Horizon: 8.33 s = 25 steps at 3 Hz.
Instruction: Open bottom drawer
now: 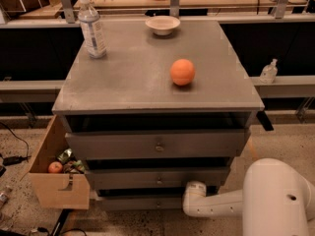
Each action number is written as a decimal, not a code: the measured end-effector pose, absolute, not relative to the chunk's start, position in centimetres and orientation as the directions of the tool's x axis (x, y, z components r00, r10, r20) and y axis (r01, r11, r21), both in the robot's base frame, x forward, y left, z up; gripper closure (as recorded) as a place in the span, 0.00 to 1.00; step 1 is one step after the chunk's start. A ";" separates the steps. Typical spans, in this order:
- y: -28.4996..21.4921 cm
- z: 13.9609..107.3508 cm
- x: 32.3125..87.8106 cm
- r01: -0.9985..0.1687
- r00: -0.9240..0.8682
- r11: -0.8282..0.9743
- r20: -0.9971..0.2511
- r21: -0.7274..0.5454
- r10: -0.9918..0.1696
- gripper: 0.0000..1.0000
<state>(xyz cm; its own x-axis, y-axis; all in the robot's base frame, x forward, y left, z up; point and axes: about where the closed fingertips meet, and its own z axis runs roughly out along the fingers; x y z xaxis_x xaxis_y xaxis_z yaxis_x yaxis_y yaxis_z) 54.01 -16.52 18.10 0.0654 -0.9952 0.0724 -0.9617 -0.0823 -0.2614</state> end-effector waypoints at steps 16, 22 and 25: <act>-16.8 19.4 51.9 -0.949 0.014 -0.032 0.060 -0.313 -0.998 0.64; -16.8 19.8 51.8 -0.949 0.014 -0.032 0.060 -0.313 -0.998 0.36; -16.9 19.4 51.9 -0.952 0.015 -0.034 0.064 -0.305 -0.998 0.00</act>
Offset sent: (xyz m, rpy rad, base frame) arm 0.0000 0.0000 0.0000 0.0000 0.0001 0.0000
